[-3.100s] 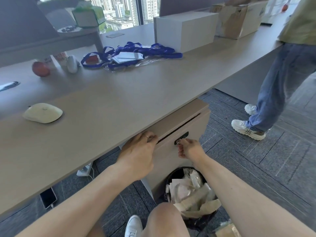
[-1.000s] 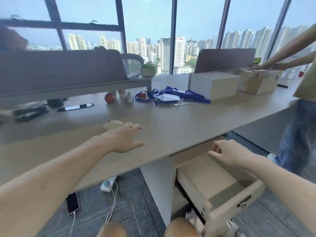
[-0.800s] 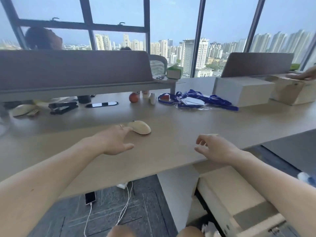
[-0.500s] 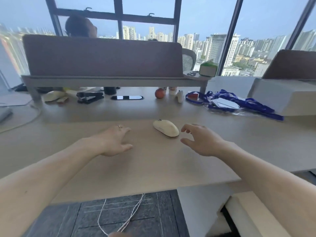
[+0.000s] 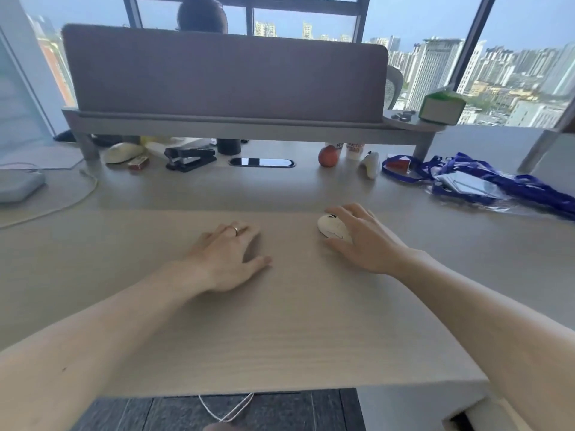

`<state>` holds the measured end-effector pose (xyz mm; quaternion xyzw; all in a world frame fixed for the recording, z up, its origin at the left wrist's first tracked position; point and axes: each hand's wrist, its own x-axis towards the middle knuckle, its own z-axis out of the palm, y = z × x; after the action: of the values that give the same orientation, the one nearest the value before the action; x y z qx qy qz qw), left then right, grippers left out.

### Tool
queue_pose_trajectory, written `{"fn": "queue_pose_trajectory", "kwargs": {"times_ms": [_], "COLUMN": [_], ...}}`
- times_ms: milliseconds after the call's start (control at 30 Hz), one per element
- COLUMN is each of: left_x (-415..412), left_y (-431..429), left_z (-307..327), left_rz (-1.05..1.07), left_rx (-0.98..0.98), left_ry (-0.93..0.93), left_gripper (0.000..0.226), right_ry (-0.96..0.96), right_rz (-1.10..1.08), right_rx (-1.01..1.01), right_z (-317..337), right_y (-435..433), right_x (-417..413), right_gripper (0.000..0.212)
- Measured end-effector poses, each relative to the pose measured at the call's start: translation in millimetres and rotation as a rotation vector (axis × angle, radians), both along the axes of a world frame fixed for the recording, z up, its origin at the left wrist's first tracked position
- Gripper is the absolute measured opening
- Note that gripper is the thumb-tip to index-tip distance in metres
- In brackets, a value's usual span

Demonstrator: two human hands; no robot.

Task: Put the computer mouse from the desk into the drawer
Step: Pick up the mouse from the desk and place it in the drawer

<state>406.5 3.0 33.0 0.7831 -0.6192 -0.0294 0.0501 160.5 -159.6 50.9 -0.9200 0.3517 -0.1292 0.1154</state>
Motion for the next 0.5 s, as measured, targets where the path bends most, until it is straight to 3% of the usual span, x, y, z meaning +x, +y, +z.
{"fn": "queue_pose_trajectory", "kwargs": {"times_ms": [500], "left_x": [-13.4], "left_y": [-3.8], "left_z": [0.9], "left_rz": [-0.006], "left_rx": [-0.030], "left_ry": [-0.002], "left_gripper": [0.075], "right_ry": [-0.071], "right_rz": [0.034], "right_rx": [-0.024], "right_z": [-13.5], "right_y": [-8.5], "right_x": [-27.9], "right_gripper": [0.046]}}
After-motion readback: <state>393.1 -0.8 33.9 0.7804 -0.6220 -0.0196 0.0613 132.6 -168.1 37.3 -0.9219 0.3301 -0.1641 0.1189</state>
